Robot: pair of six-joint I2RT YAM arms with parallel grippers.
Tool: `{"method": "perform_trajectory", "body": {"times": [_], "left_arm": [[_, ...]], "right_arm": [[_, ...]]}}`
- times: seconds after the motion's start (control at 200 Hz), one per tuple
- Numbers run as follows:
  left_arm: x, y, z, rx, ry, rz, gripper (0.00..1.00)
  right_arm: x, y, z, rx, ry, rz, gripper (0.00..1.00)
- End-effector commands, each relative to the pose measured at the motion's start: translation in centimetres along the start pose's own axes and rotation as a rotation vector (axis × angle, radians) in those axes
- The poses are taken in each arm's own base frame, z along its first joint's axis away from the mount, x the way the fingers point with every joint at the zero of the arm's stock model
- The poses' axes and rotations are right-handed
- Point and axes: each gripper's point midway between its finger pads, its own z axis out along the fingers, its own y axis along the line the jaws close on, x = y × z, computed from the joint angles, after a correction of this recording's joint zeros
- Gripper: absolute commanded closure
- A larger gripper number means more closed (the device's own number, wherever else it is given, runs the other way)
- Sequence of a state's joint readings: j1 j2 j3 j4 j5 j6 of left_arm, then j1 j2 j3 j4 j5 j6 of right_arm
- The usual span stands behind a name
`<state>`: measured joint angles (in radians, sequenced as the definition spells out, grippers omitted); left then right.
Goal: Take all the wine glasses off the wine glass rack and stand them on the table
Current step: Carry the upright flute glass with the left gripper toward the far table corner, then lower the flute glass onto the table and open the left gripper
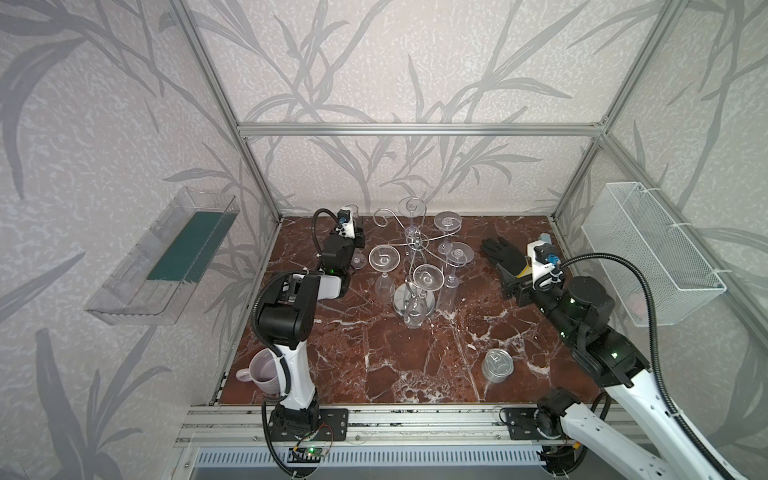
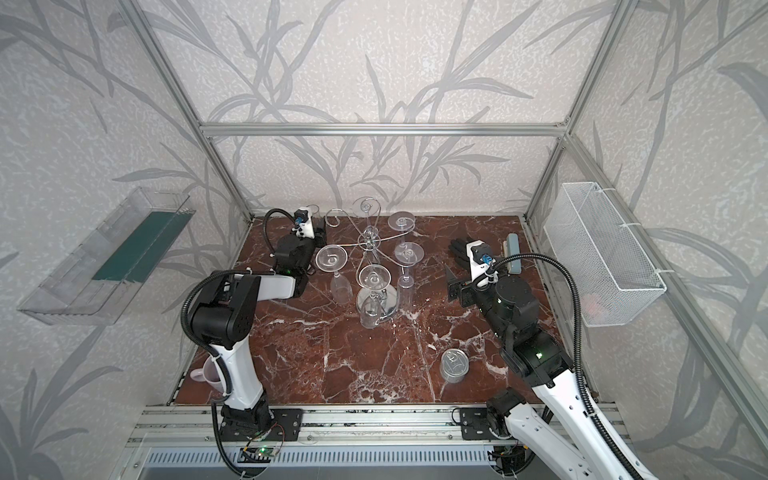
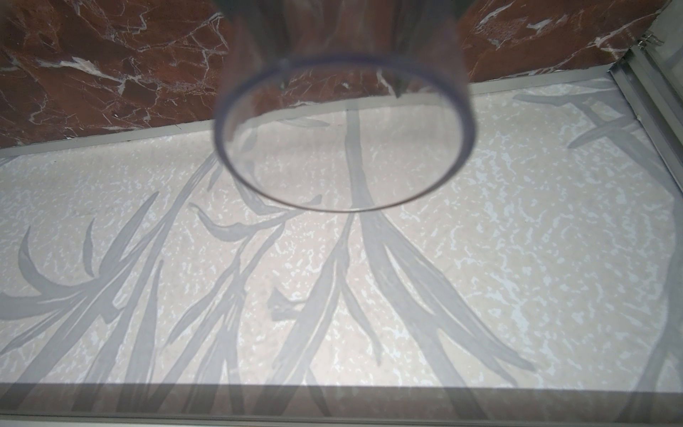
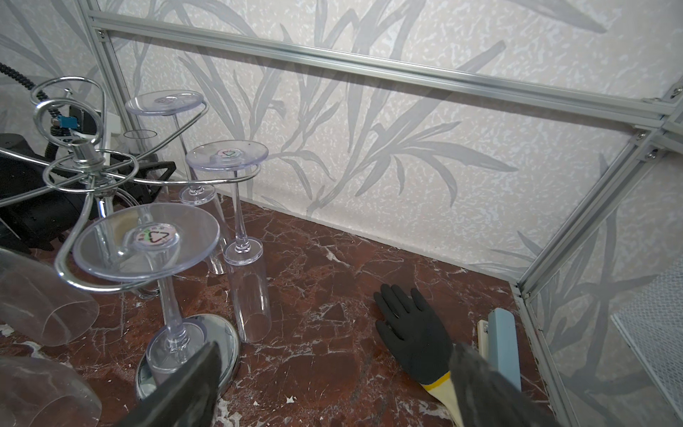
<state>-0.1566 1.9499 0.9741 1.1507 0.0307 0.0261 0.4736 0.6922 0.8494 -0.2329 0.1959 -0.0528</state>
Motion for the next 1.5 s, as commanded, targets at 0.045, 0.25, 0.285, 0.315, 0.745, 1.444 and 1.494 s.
{"method": "perform_trajectory", "body": {"times": [0.045,0.25,0.285,0.315,0.745,1.444,1.494], "left_arm": [[-0.5,0.5,-0.3,-0.020,-0.055,0.000,0.59],[0.9,0.6,-0.3,-0.032,-0.031,-0.015,0.59],[1.1,0.7,-0.3,-0.035,-0.030,-0.019,0.59],[1.4,0.8,-0.4,-0.041,-0.027,-0.022,0.59],[2.9,0.6,-1.3,-0.037,0.017,-0.016,0.27],[-1.1,0.9,-4.4,-0.055,0.012,-0.024,0.01],[-1.7,0.9,-4.8,-0.052,0.008,-0.030,0.01]], "right_arm": [[-0.4,0.0,-0.1,-0.005,-0.022,0.017,0.05],[-0.1,-0.1,0.0,-0.005,-0.012,0.022,0.05],[-0.1,0.0,0.0,-0.007,-0.010,0.022,0.05],[0.0,0.0,0.0,-0.008,-0.008,0.022,0.05],[-0.1,0.1,-0.1,-0.021,-0.007,0.029,0.05],[-0.9,0.0,-1.1,-0.028,-0.041,0.044,0.05],[-1.0,0.0,-1.3,-0.031,-0.046,0.050,0.05]]}}
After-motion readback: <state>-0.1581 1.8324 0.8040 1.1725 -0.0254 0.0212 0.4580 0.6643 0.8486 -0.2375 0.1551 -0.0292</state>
